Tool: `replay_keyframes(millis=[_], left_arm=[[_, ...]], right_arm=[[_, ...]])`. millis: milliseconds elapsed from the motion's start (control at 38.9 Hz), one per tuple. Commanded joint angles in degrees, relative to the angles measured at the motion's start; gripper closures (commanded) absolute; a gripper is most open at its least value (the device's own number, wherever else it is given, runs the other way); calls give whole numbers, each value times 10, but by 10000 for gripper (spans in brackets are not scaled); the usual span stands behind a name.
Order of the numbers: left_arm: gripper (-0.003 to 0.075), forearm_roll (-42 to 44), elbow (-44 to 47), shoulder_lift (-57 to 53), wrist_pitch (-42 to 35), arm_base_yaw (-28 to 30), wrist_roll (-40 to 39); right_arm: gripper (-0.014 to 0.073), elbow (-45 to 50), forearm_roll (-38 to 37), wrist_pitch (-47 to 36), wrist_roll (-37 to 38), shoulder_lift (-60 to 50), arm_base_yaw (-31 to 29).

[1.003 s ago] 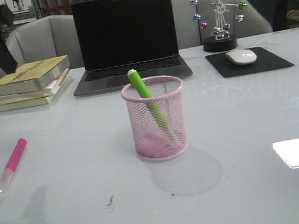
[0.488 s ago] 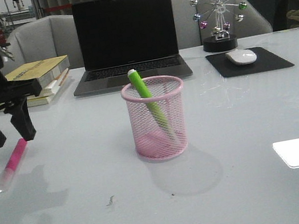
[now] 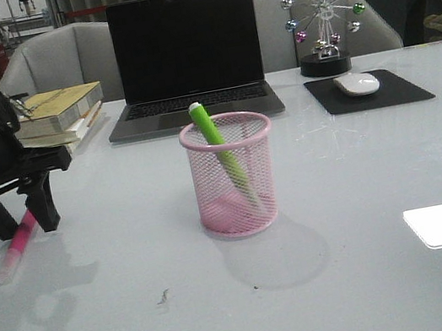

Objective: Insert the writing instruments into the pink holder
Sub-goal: 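Lower the left gripper onto the pink marker and close on it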

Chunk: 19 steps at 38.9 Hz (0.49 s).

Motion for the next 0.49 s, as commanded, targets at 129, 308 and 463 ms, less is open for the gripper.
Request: replay_keyframes(millis=[129, 308, 463], left_arm=[[458, -2, -15, -23, -3, -3, -5], [612, 0, -15, -23, 11, -5, -5], [628, 0, -17, -25, 9, -8, -5]], right_arm=[[113, -16, -4, -42, -6, -2, -4], [113, -16, -4, -42, -6, -2, -4], [113, -16, -4, -42, -6, -2, -4]])
